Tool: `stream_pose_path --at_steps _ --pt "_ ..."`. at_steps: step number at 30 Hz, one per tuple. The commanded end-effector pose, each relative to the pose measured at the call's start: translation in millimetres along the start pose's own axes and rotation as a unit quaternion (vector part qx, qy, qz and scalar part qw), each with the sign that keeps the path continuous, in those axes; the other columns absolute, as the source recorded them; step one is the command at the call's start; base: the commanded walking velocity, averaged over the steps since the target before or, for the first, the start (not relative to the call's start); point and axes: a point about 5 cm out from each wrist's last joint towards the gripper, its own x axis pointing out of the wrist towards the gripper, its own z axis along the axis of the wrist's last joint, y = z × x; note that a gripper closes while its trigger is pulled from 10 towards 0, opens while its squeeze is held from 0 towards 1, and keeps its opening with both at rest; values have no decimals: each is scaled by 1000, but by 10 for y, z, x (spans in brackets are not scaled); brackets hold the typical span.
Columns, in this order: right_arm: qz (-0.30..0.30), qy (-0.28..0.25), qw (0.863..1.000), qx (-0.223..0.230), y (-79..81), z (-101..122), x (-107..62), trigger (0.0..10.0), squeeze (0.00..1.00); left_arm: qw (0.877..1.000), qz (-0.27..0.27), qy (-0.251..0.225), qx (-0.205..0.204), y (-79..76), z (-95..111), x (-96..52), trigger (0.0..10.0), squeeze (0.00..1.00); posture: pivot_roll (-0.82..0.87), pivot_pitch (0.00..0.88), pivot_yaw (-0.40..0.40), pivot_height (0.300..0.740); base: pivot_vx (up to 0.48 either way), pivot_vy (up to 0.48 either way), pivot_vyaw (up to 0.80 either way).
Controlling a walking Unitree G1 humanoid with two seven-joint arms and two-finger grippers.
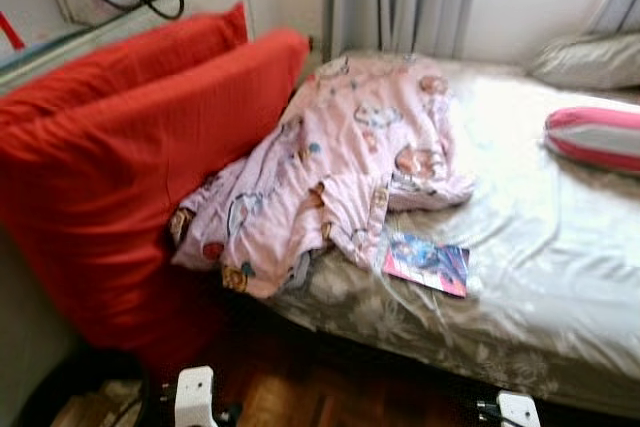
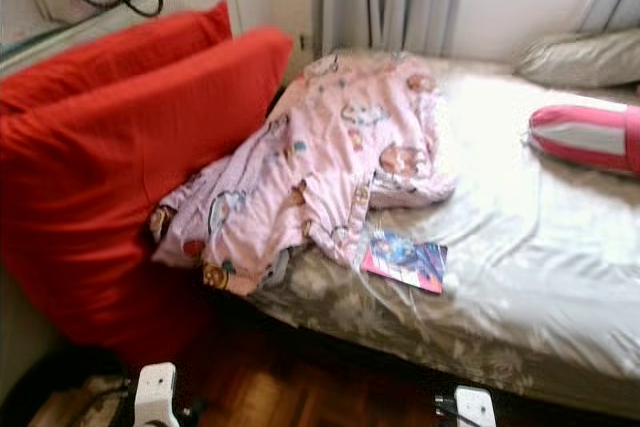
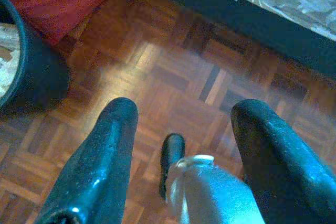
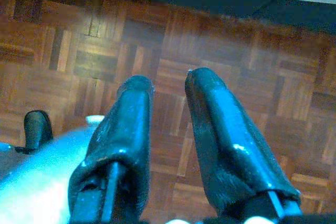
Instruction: Clean up the room
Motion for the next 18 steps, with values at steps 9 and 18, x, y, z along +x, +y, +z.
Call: stream_pose_path --at_steps 9,18 --pt "40 28 998 42 335 -109 29 10000 0 968 97 232 -11 1056 -1587 -1141 10000 0 89 0 -6 740 327 0 138" --pt "30 26 998 54 339 -111 30 10000 0 970 78 232 2 1046 -1570 -1127 10000 0 76 0 8 740 29 0 0"
